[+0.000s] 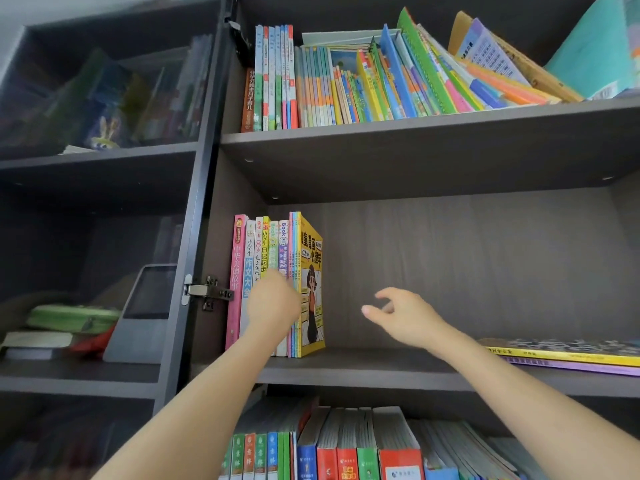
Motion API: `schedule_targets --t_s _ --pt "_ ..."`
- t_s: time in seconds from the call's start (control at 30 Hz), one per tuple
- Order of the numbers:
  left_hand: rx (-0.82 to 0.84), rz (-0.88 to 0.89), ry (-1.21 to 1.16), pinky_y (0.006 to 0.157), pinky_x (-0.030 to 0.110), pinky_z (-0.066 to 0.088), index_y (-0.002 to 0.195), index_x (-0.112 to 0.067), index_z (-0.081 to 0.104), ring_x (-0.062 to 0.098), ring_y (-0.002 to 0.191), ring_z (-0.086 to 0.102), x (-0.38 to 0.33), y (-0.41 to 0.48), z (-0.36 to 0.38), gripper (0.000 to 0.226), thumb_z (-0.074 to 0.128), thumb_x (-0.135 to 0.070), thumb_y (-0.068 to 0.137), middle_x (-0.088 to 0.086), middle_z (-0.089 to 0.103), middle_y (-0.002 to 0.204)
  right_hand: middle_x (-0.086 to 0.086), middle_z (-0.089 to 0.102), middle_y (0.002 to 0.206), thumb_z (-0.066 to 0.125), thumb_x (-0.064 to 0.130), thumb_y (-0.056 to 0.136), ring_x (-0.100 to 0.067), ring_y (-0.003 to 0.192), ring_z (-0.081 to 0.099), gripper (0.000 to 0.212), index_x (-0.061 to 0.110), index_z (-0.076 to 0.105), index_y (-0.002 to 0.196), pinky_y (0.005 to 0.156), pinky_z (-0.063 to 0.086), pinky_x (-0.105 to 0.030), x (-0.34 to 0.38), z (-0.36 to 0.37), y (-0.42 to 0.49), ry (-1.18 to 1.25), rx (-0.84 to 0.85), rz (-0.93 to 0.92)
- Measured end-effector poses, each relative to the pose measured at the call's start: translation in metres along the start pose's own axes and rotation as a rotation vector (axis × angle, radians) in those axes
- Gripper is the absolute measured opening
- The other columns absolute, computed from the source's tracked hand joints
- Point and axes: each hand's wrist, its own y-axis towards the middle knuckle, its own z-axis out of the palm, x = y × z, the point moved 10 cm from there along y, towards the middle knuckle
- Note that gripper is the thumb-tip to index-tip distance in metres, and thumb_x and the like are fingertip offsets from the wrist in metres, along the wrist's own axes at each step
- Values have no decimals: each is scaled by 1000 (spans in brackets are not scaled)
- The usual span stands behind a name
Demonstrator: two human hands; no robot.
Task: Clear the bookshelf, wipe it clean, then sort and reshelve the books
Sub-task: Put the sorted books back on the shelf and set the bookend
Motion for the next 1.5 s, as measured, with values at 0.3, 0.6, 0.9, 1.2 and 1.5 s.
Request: schedule_targets --t_s 0.3,0.6,0.9,1.2,1.5 --pt "-41 -3 142 88 28 45 124 -3 45 25 110 53 30 -9 -8 36 49 -27 98 15 47 127 -1 58 128 53 44 94 -20 112 59 46 18 42 131 86 50 -34 94 73 56 253 -70 -100" --pt "-121 -50 112 96 30 40 134 -2 37 25 119 41 29 -11 1 62 53 -46 93 15 39 132 -10 59 125 44 25 100 -24 107 58 29 10 51 124 83 47 -29 76 71 67 317 -151 -89" --pt "-184 9 281 99 30 38 133 -2 36 23 117 44 14 -5 13 64 58 -45 90 12 45 130 -13 55 128 47 24 100 -24 109 59 28 5 47 120 80 52 -30 43 50 60 243 -270 39" --pt "-206 45 371 100 29 38 132 -4 39 23 118 43 1 4 20 49 57 -27 92 13 44 128 -11 55 127 46 27 100 -22 107 59 27 8 46 120 81 54 -30 50 51 59 214 -269 5" --pt "-166 -25 578 85 30 43 130 5 39 25 107 51 -16 10 38 47 48 -26 96 16 50 121 -12 58 122 47 23 99 -25 107 59 25 6 49 117 82 52 -33 41 47 60 300 -307 45"
